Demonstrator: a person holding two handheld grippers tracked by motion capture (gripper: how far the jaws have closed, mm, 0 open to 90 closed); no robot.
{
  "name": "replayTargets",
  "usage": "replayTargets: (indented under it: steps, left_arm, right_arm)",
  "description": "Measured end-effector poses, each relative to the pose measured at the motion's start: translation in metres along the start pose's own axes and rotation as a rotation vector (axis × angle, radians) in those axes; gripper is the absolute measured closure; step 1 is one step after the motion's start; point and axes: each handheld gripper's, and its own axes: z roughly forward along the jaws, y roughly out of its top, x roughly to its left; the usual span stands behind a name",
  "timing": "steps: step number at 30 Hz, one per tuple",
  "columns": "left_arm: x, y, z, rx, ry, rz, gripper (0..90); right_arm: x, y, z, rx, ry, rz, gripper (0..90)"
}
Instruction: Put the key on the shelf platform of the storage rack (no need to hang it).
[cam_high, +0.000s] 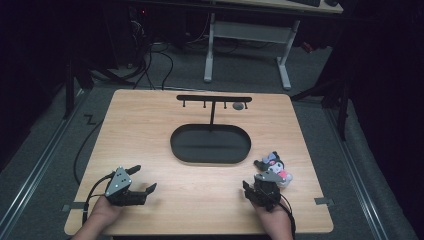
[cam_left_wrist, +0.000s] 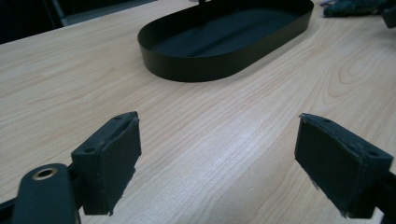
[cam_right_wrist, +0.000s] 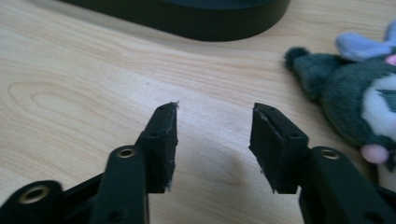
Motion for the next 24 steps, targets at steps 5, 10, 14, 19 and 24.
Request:
replayTargets:
  steps: [5, 10, 14, 19, 24]
  left_arm:
    - [0.0, 0.003, 0.001, 0.021, -0.007, 0.019, 15.4]
    - [0.001, 0.005, 0.001, 0.029, -0.008, 0.021, 15.5]
    - [-0.001, 0.007, 0.003, 0.034, -0.015, 0.048, 15.5]
    - [-0.001, 0.008, 0.004, 0.015, -0.012, 0.052, 15.4]
    - [0.0, 0.007, 0.0, 0.006, 0.016, 0.056, 15.4]
  right_arm:
    - [0.003, 0.011, -0.002, 0.059, 0.019, -0.033, 40.1]
    - [0.002, 0.017, 0.0, 0.124, 0.028, -0.036, 38.8]
    - [0.003, 0.021, 0.003, 0.17, 0.014, -0.057, 38.7]
    - [0.008, 0.026, 0.004, 0.223, 0.015, -0.086, 36.8]
    - [0.014, 0.033, 0.007, 0.293, 0.016, -0.145, 32.4]
